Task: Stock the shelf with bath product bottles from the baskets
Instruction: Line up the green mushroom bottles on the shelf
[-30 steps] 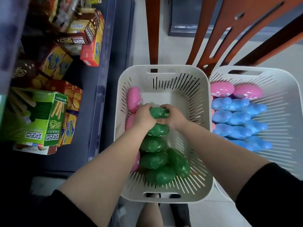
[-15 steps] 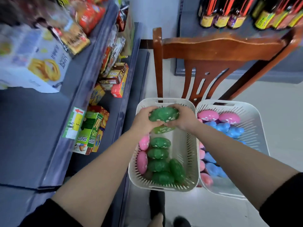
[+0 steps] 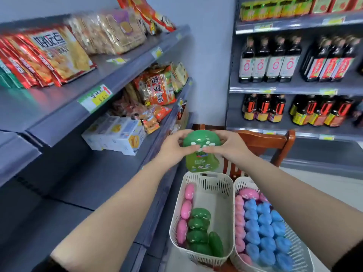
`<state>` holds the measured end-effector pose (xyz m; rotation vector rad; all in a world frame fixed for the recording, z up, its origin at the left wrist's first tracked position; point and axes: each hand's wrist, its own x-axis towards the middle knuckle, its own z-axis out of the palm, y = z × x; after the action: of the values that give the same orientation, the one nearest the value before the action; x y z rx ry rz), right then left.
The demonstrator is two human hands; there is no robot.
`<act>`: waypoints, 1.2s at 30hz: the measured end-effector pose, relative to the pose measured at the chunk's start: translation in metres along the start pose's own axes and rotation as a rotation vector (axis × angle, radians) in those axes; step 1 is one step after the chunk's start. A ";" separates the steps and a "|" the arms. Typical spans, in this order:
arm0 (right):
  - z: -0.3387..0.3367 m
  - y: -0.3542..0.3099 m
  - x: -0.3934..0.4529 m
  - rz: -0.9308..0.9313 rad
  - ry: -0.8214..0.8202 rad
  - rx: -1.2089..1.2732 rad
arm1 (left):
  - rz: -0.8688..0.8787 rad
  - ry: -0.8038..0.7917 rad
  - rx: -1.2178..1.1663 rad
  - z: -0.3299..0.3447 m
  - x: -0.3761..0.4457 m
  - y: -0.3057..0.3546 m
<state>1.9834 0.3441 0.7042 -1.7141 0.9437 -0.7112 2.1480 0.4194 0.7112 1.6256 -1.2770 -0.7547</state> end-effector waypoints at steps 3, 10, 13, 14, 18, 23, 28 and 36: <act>0.000 -0.046 -0.021 -0.001 -0.051 0.155 | -0.030 0.034 -0.139 -0.027 -0.032 0.036; 0.029 -0.140 -0.064 -0.077 -0.263 0.367 | -0.111 0.032 -0.318 -0.086 -0.128 0.069; 0.047 -0.170 -0.079 -0.129 -0.330 0.410 | -0.105 0.120 -0.289 -0.106 -0.164 0.072; 0.055 -0.181 -0.085 -0.146 -0.361 0.413 | -0.093 0.169 -0.295 -0.114 -0.178 0.075; 0.092 -0.220 -0.109 -0.201 -0.482 0.408 | -0.033 0.332 -0.281 -0.143 -0.233 0.090; 0.141 -0.265 -0.140 -0.274 -0.644 0.419 | -0.014 0.505 -0.234 -0.183 -0.300 0.105; 0.198 -0.308 -0.178 -0.316 -0.779 0.463 | 0.000 0.685 -0.183 -0.223 -0.375 0.123; 0.299 -0.370 -0.264 -0.378 -1.010 0.539 | -0.054 0.904 -0.059 -0.286 -0.505 0.139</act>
<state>2.1848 0.7835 0.9547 -1.4685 -0.2617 -0.2077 2.2012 0.9762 0.9194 1.6529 -0.5484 -0.0313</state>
